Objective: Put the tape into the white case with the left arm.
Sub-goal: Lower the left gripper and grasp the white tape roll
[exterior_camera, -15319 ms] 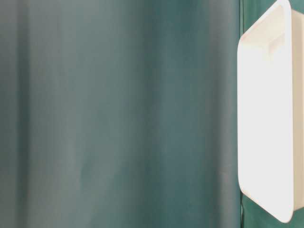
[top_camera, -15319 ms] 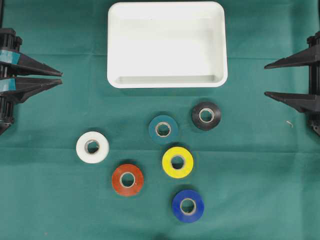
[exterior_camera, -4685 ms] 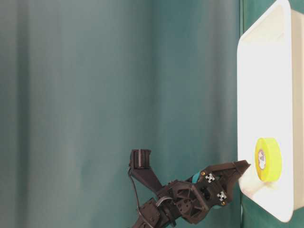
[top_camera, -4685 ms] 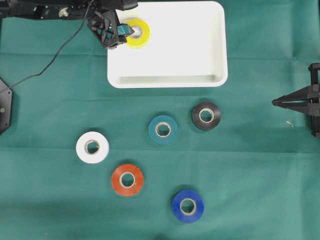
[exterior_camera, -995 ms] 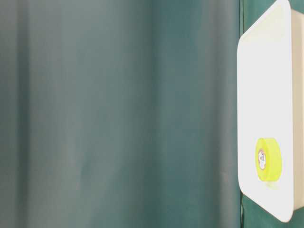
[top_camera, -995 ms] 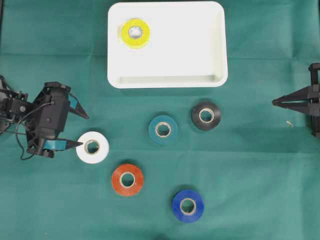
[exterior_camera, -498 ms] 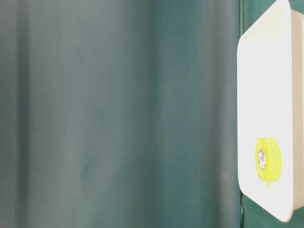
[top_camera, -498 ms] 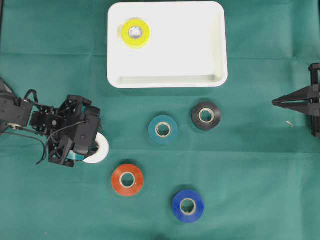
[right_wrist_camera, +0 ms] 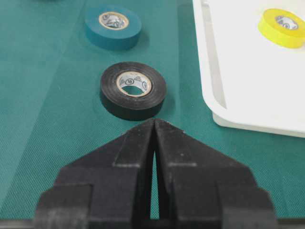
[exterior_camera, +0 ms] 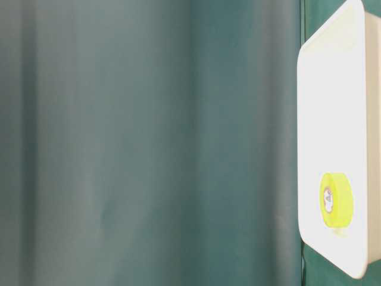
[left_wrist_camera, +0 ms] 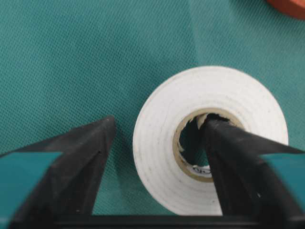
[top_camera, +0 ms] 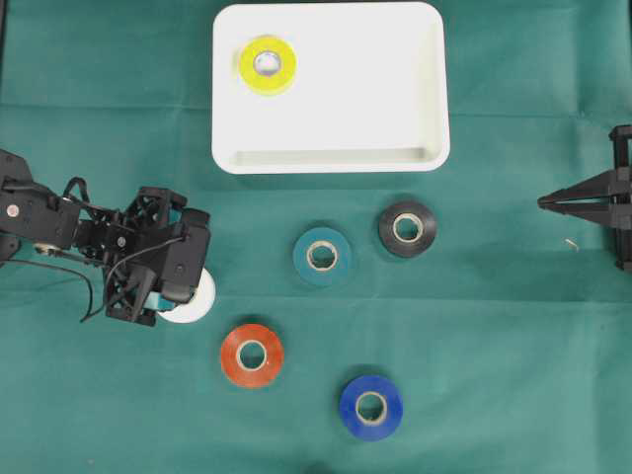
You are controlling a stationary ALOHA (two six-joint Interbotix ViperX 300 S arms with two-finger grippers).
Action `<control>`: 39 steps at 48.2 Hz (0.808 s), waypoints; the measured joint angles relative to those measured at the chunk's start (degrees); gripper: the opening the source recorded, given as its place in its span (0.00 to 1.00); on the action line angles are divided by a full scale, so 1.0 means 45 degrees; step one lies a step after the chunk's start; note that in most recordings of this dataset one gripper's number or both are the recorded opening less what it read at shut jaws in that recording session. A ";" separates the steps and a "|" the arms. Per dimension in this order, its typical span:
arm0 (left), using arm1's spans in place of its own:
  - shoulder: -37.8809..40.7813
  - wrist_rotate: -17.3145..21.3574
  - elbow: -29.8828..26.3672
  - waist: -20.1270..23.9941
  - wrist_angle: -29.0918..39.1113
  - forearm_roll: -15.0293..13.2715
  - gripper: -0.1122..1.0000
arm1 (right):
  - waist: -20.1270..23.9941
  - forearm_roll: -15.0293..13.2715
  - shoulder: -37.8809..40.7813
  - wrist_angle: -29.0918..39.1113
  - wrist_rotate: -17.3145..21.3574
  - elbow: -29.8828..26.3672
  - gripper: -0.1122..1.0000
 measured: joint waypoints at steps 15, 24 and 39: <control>0.0000 -0.0020 -0.0039 0.0020 0.0000 0.0039 0.35 | 0.0000 0.0000 0.0000 0.0000 0.0000 0.0000 0.02; 0.0000 -0.0039 -0.0078 0.0020 0.0059 0.0020 0.35 | 0.0000 0.0000 0.0000 0.0000 0.0000 0.0000 0.02; -0.0703 -0.0059 -0.0684 -0.0137 0.1172 0.0039 0.35 | 0.0000 0.0000 0.0000 0.0000 -0.0020 0.0000 0.02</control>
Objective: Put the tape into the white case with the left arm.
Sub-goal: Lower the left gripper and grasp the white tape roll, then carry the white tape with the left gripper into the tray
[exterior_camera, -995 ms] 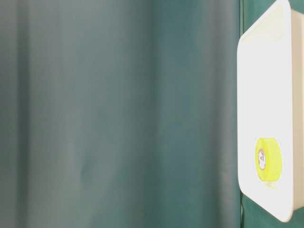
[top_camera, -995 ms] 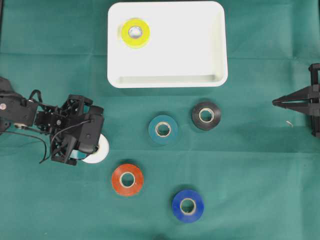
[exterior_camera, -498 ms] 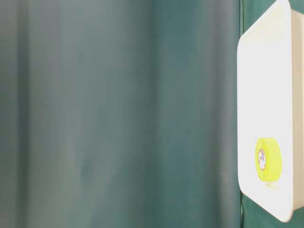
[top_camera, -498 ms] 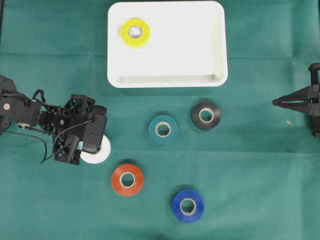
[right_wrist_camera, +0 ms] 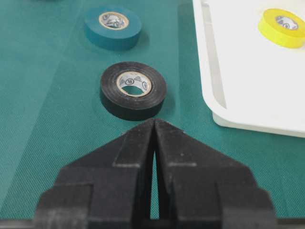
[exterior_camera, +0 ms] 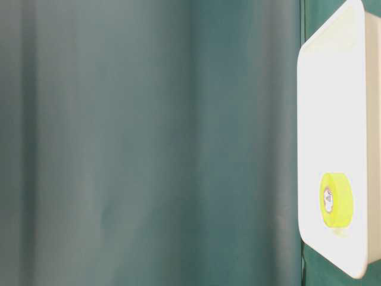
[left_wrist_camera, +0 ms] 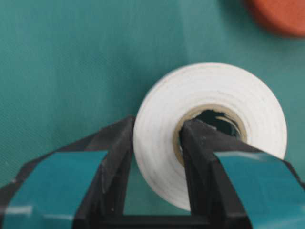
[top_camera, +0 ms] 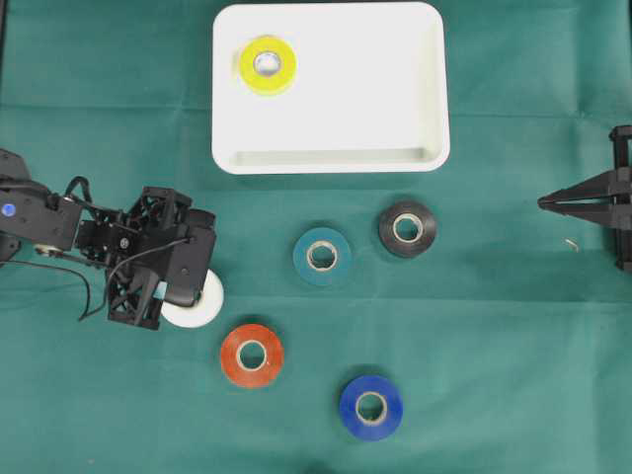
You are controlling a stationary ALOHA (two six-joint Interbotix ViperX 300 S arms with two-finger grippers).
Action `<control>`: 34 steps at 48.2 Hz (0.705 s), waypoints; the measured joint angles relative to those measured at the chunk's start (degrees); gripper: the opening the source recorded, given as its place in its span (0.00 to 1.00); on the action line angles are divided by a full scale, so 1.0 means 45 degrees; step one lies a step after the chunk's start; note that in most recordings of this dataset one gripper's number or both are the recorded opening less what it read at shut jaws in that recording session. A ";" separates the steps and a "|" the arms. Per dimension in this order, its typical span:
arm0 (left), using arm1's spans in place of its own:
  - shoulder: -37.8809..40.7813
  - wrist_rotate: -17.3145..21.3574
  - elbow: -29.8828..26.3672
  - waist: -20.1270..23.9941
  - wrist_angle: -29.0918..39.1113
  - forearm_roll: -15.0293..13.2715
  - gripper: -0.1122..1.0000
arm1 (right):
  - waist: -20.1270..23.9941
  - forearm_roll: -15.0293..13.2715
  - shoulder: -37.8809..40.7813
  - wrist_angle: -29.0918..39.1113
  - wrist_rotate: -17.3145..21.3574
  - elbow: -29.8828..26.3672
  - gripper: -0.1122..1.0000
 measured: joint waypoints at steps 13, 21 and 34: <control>-0.1094 0.0000 -0.0488 -0.0078 0.1426 -0.0020 0.35 | 0.0000 0.0000 0.0000 0.0000 0.0020 0.0000 0.02; -0.1348 0.0020 -0.0508 -0.0078 0.1563 -0.0020 0.35 | 0.0000 0.0000 0.0000 0.0000 0.0020 0.0000 0.02; -0.1309 0.0078 -0.0664 0.0723 0.1523 -0.0020 0.35 | 0.0020 0.0000 0.0000 0.0000 0.0020 0.0000 0.02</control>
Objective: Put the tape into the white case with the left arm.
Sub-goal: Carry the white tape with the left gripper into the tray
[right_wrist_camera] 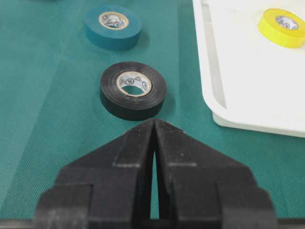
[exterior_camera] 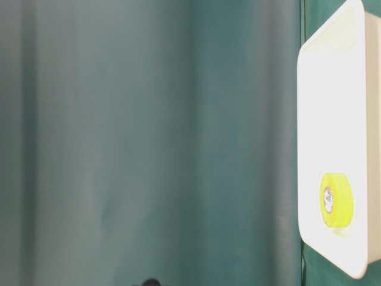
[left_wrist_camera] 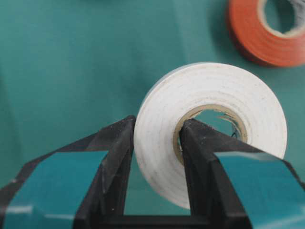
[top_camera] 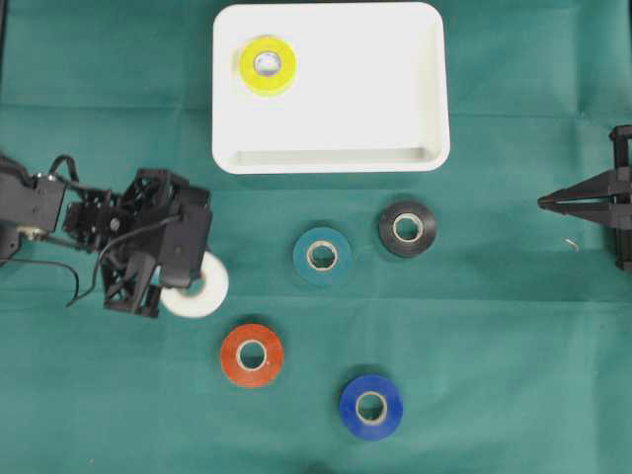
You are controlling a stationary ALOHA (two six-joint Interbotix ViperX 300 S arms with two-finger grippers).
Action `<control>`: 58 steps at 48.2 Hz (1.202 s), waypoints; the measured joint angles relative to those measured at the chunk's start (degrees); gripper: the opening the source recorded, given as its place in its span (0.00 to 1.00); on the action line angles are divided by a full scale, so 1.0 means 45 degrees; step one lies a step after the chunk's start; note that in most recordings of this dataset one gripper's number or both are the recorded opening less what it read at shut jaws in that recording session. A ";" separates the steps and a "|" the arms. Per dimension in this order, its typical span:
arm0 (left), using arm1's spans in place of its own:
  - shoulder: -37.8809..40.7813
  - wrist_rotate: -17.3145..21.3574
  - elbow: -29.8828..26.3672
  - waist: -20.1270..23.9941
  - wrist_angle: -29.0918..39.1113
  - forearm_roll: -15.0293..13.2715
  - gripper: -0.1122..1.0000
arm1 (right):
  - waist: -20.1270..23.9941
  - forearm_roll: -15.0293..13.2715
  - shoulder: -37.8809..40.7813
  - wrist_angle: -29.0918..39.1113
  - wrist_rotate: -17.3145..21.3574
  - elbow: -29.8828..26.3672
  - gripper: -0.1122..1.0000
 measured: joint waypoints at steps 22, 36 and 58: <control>0.0234 0.1445 -0.0508 0.2949 -0.0391 0.0020 0.35 | -0.0020 0.0000 0.0000 0.0000 -0.0020 0.0000 0.02; 0.0996 0.2461 -0.1035 0.4668 -0.1016 0.0000 0.35 | -0.0020 0.0000 0.0000 0.0000 0.0000 0.0000 0.02; 0.3379 0.3965 -0.2988 0.6309 -0.1172 0.0020 0.35 | -0.0020 -0.0078 0.0000 0.0000 0.0000 0.0000 0.02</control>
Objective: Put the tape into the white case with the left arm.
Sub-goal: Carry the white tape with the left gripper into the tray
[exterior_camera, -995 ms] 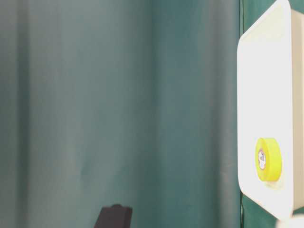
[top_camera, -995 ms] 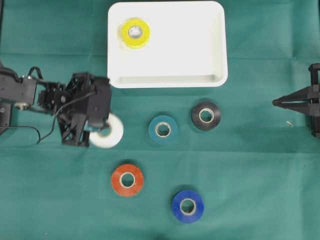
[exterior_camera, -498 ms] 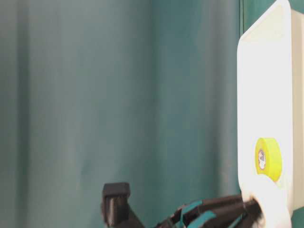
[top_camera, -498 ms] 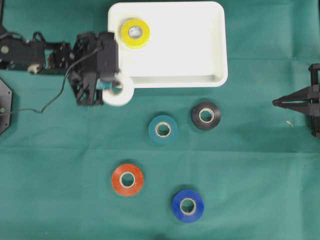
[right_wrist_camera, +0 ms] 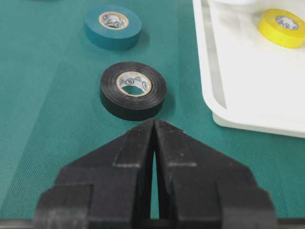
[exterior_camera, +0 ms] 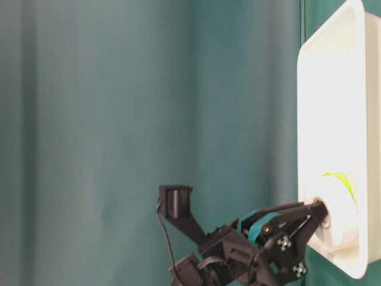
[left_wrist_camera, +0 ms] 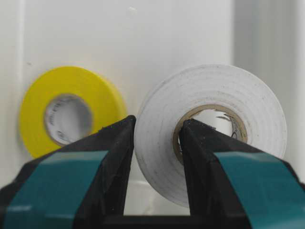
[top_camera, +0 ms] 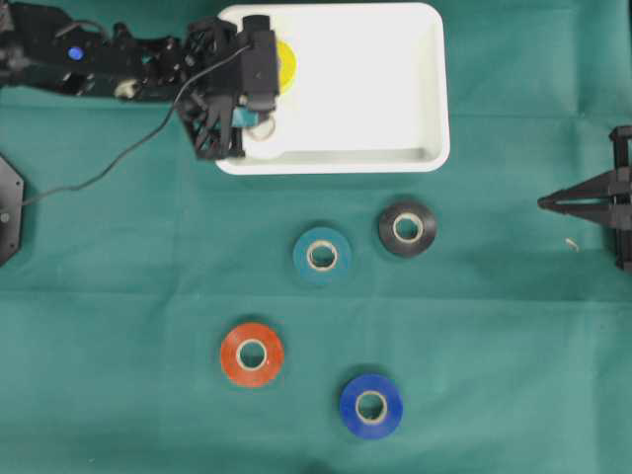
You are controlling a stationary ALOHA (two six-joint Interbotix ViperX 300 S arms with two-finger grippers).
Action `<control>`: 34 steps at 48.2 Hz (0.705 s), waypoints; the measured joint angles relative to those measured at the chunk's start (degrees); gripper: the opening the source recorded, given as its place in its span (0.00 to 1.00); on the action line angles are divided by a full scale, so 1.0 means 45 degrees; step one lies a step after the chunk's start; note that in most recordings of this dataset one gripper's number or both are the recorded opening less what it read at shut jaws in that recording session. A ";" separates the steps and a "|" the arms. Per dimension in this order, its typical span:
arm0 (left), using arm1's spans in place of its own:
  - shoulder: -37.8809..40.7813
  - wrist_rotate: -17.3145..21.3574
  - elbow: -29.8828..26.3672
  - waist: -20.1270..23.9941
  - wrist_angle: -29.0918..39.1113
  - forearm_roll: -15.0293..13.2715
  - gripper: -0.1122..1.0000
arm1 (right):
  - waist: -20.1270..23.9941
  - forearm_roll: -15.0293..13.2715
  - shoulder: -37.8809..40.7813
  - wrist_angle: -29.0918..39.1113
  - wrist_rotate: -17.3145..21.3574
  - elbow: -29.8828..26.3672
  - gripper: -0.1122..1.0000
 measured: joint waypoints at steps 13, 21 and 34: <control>0.0527 0.0098 -0.0215 0.0352 -0.0020 0.0000 0.35 | 0.0000 -0.0059 0.0000 0.0000 0.0000 0.0000 0.02; 0.0508 0.0098 -0.0176 0.0352 0.0020 0.0000 0.35 | 0.0000 -0.0078 0.0000 0.0000 0.0000 0.0000 0.02; 0.0527 0.0059 -0.0039 0.0332 0.0039 0.0000 0.40 | 0.0000 -0.0078 0.0000 0.0000 0.0000 0.0000 0.02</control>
